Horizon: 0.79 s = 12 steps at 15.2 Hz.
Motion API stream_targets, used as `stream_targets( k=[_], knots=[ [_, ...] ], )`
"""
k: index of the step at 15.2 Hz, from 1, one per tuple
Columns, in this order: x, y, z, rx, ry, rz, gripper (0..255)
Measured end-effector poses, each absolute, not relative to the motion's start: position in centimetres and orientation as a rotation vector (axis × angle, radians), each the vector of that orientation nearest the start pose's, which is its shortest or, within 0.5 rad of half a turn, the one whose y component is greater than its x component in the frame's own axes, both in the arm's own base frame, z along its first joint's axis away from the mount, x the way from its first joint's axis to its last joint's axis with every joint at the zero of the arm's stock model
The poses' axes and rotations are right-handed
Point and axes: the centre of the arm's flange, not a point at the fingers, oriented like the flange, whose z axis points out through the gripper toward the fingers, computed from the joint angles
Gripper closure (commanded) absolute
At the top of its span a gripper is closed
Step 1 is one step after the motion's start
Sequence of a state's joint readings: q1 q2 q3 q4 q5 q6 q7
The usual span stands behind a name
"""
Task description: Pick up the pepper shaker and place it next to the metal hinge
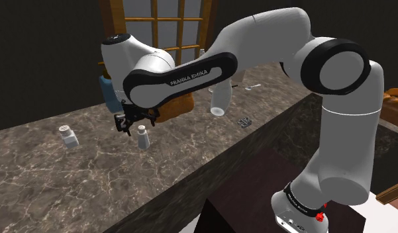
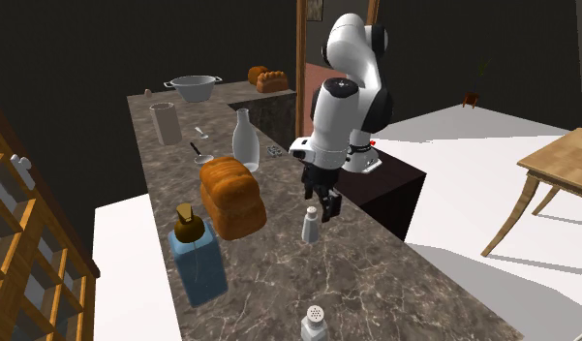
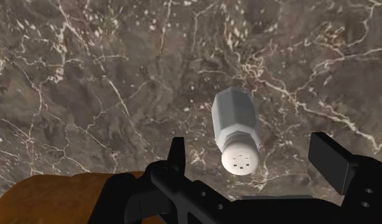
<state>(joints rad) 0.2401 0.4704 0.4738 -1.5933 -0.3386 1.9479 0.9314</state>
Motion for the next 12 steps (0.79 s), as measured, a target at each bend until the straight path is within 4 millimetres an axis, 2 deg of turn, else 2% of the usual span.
stream_targets(
  k=[4,9,10,12],
  knots=[
    [54.6,38.8,36.3,-3.246,0.197,-0.057,0],
    [54.7,38.7,36.2,-3.246,0.197,-0.058,0],
    [54.7,38.7,36.2,-3.246,0.197,-0.058,255],
    [54.6,38.8,36.2,-3.245,0.196,-0.059,255]
  ],
)
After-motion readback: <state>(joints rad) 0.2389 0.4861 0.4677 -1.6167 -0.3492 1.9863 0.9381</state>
